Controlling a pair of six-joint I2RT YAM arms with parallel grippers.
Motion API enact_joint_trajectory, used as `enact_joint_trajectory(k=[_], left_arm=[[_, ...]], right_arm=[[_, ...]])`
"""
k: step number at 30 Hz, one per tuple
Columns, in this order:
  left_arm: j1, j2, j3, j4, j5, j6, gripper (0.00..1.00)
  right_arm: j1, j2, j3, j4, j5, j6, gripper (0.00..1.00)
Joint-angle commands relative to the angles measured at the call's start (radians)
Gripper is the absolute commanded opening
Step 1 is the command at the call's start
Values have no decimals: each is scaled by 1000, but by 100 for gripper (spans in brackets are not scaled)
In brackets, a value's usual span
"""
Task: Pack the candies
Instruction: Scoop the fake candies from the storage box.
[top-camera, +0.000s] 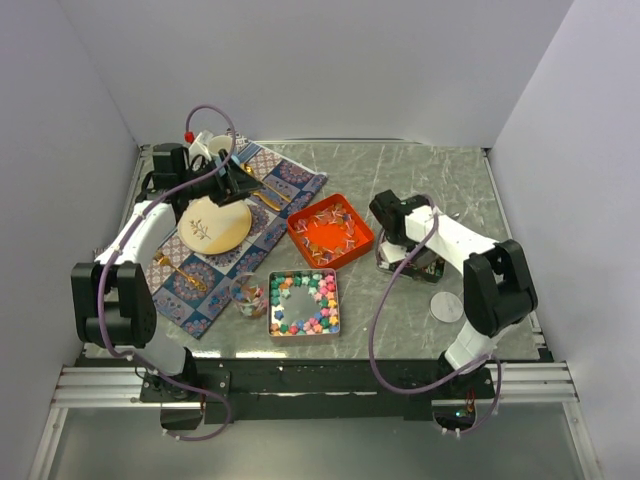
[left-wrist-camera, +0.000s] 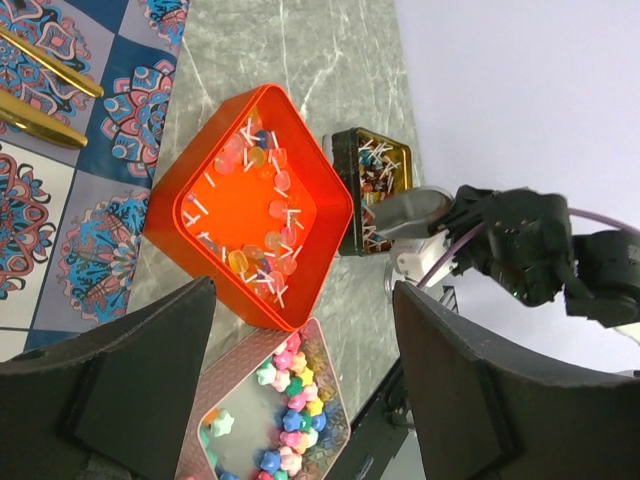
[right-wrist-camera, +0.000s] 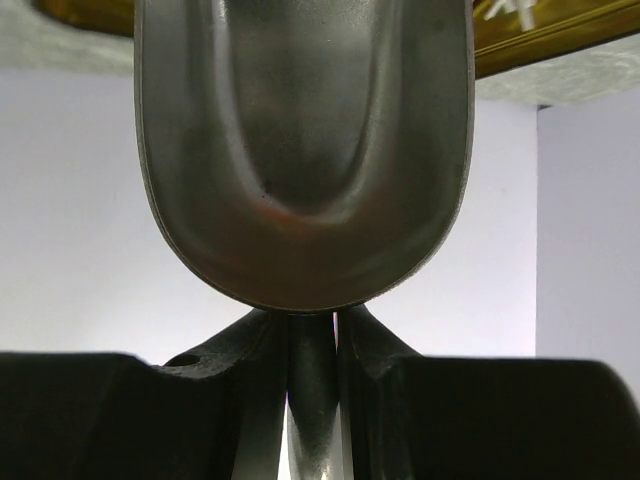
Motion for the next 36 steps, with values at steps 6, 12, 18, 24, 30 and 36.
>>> enact_joint_trajectory(k=[6,12,18,24,30,36], left_arm=[[2,26,50,-46,-18,69,77],[3,60,103,-114,-35,151,77],[48,73,131,-195,-15,251,77],[61,85,186,-267,-32,313,78],[65,94,189,-249,-47,285,78],[69,108,209,-301,-46,336,78]], right_arm=[[1,71,-39,-7,-427,194,0],[2,75,-71,69,-489,266,0],[-7,137,-62,117,-607,346,0],[-11,146,-117,195,-652,357,0],[-31,151,-131,252,-705,381,0],[-74,125,-154,331,-846,413,0]])
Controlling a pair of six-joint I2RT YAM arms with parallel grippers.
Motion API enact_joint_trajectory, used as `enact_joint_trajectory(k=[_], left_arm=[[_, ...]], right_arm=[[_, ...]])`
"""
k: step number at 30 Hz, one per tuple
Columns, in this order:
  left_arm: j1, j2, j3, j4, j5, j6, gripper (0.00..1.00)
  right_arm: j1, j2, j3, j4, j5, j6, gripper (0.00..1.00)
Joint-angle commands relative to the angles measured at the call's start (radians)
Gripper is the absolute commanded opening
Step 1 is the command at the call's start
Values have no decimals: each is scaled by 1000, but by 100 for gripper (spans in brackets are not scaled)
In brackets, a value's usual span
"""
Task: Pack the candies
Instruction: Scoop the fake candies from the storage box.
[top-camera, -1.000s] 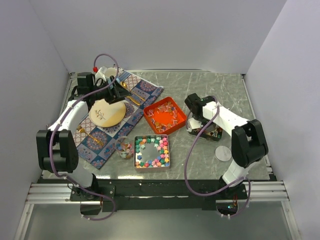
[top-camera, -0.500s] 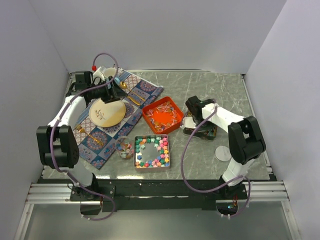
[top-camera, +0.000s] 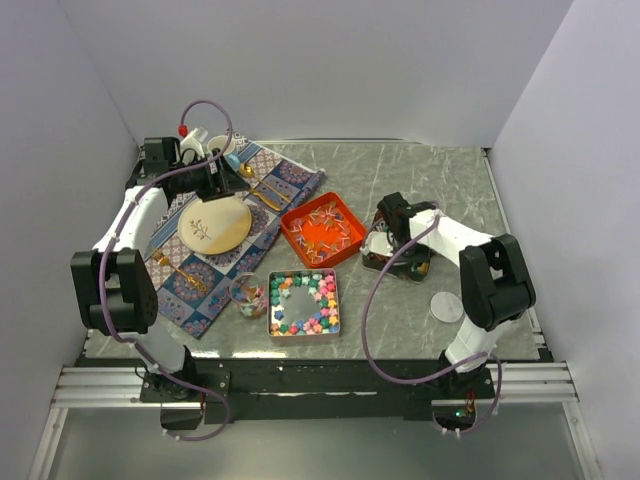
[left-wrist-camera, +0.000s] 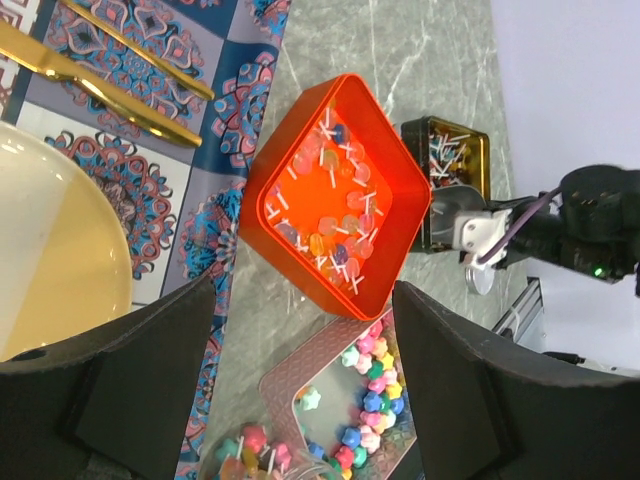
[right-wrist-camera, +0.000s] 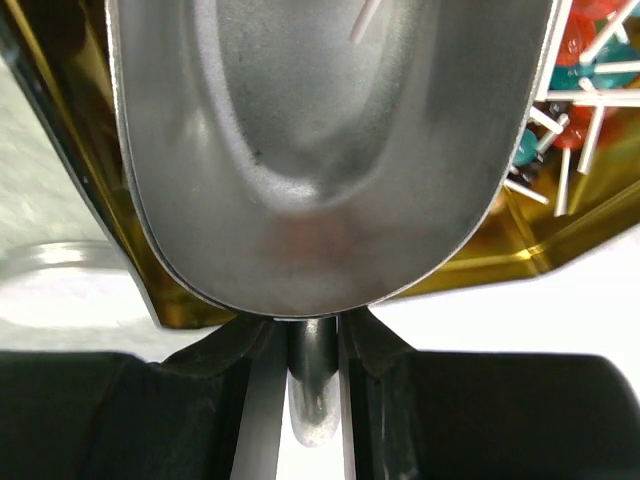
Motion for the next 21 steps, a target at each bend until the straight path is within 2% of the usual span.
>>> enact_joint_trajectory(k=[1,11,21], left_arm=[[8,19,60,-58,10,63,78],[51,96,207,-150,42,148,78],[78,107,224,-156,41,164,78]], right_arm=[[-12,65,-89,151,-406,17,0],[-92,-63,-183,263,-538,-38,0],[-135,-173,-283,403,-633,1,0]])
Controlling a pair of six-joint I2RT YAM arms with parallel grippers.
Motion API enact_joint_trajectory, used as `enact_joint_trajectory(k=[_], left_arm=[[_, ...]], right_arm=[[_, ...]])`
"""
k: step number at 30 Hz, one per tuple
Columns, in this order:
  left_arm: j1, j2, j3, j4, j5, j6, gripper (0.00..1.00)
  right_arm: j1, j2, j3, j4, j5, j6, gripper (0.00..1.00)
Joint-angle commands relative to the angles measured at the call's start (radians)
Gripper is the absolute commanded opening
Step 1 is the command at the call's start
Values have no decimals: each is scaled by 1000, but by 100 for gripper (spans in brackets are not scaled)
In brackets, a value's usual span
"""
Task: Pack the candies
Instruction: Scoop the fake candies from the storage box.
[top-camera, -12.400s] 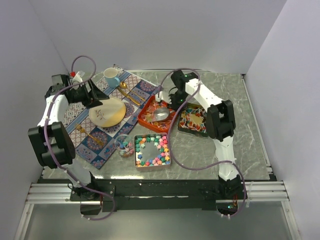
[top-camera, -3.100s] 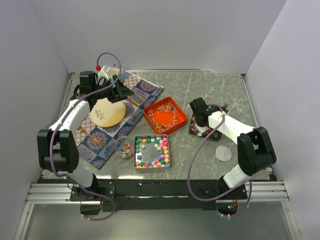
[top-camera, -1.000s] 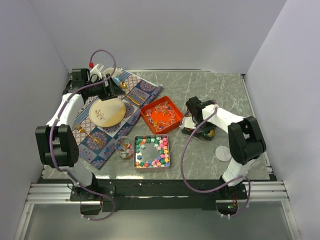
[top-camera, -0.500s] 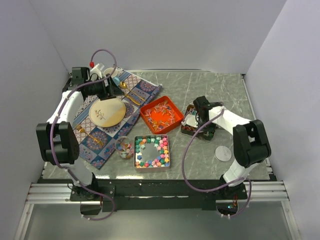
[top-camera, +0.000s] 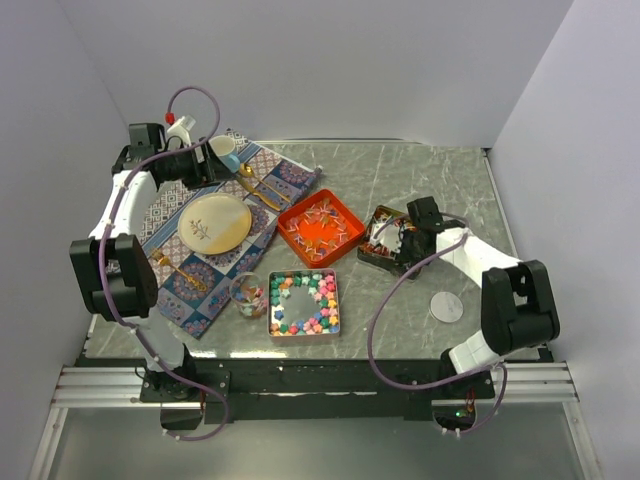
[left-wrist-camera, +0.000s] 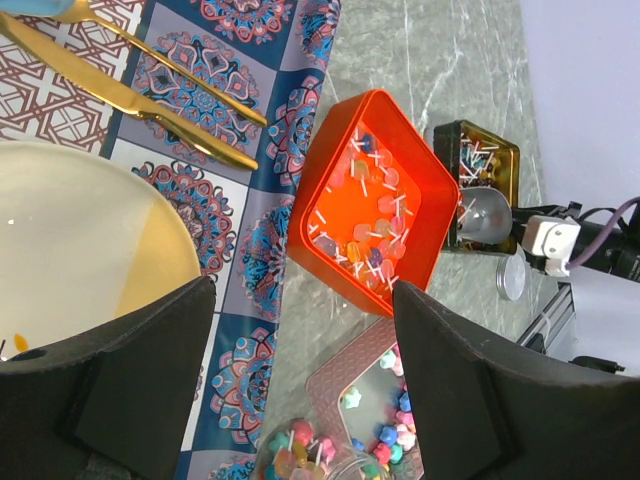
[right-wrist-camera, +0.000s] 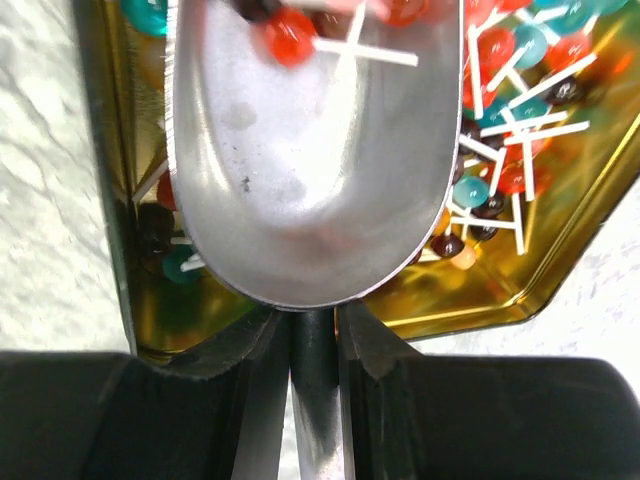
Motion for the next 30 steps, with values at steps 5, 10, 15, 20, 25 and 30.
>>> enact_joint_trajectory(k=[5,10,15,20,25,30], left_arm=[[5,-7,26,15,20,27,78],[5,-5,32,52,31,-2,78],[6,4,43,46,40,9,78],[5,5,38,14,52,27,78],[5,22,62,-32,46,64,78],[5,38,61,-22,43,50,78]], right_arm=[[11,-47,-131,150,-275,61,0],[9,-72,-137,152,-213,62,0],[-10,74,53,-222,-316,32,4],[-35,177,185,-422,-394,-7,29],[-44,270,289,-542,-416,-45,38],[-70,388,456,-718,-441,-62,41]])
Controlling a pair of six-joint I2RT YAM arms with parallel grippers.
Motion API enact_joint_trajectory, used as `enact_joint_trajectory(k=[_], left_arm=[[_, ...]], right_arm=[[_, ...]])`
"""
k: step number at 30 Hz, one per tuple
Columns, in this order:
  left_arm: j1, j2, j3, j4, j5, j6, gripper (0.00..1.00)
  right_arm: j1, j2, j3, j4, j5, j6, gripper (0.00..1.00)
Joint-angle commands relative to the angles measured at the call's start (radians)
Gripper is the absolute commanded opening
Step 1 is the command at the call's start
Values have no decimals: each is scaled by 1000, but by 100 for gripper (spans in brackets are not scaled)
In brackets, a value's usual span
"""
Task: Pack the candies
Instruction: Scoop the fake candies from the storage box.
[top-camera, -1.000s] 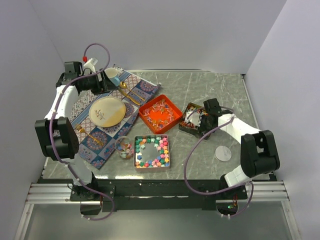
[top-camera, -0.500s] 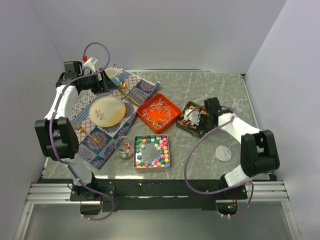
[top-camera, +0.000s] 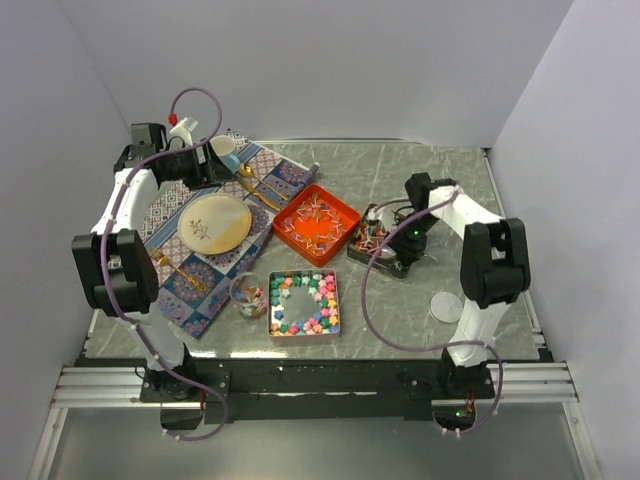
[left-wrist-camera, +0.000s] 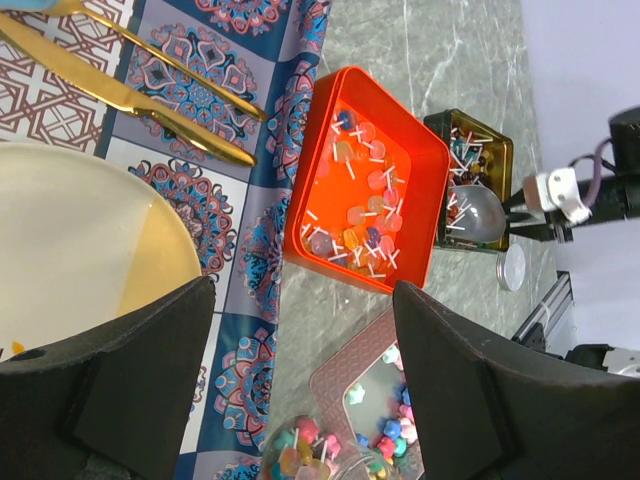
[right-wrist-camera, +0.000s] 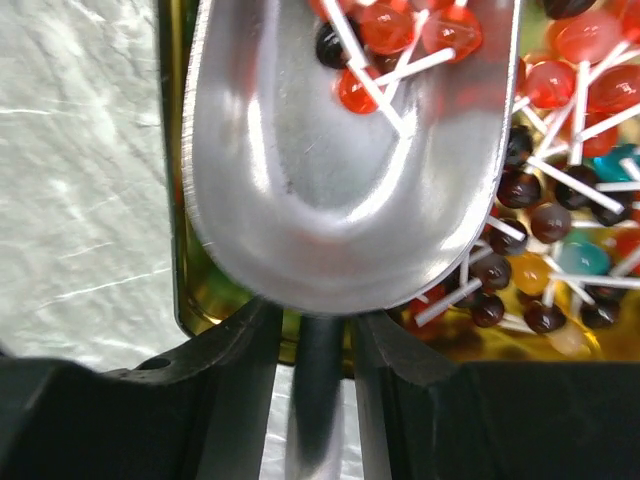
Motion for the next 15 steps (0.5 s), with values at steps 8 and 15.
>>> enact_joint_trajectory(k=[8,15], left_arm=[[1,15,32,-4,-9,30,78],[3,-2,21,-15,-26,45,79]], right_arm=[[-50,199,121,-308,-106,-102,6],[-121,87,50,-150,-112,-21,0]])
